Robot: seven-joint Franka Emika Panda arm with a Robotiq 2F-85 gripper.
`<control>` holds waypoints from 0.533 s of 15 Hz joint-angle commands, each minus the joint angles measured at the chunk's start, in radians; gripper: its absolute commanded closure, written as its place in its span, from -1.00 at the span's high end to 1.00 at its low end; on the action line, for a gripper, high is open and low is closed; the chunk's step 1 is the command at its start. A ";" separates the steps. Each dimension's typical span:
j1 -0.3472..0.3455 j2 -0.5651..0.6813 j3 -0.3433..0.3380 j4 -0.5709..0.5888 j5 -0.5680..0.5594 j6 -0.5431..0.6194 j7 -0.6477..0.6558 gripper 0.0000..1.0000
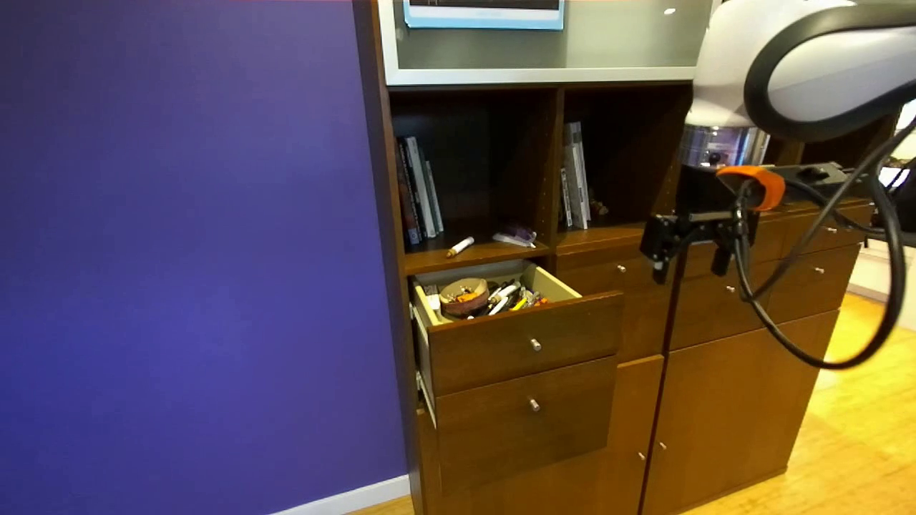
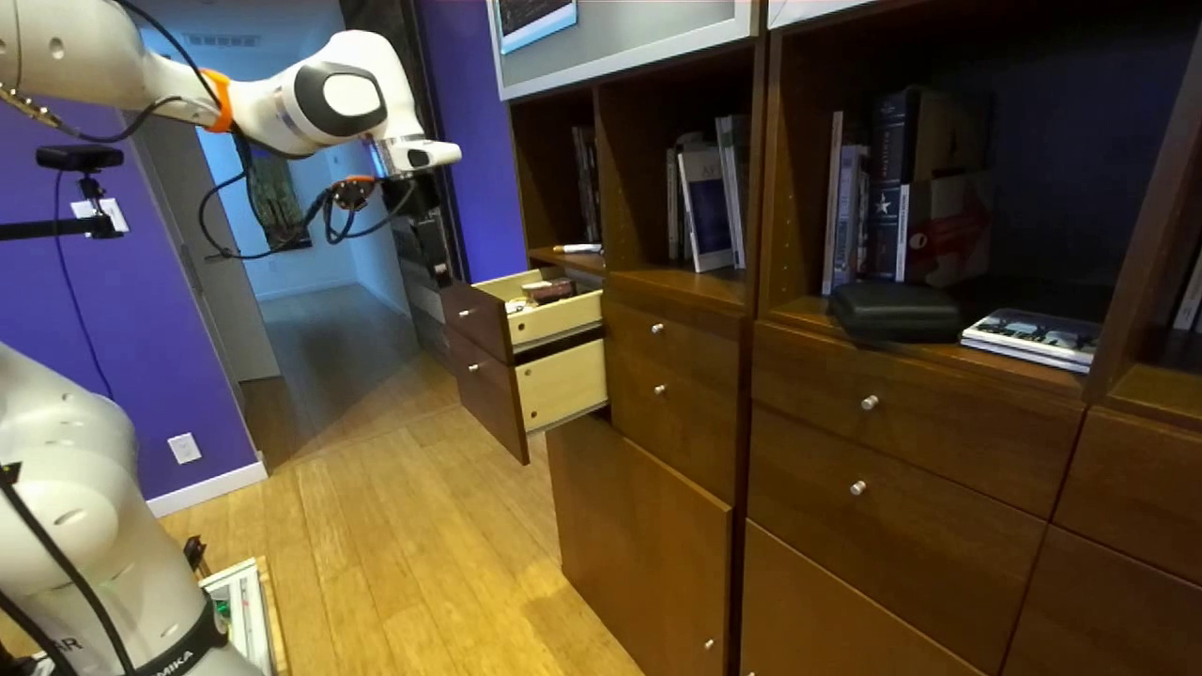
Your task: Pick up the black pen from the open drawer and put it on the brown shelf right above the top open drawer
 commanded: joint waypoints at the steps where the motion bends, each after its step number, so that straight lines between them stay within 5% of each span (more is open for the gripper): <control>1: 0.001 0.178 -0.002 0.240 0.043 -0.031 0.159 1.00; 8: 0.089 0.517 -0.021 0.559 -0.026 0.072 0.596 1.00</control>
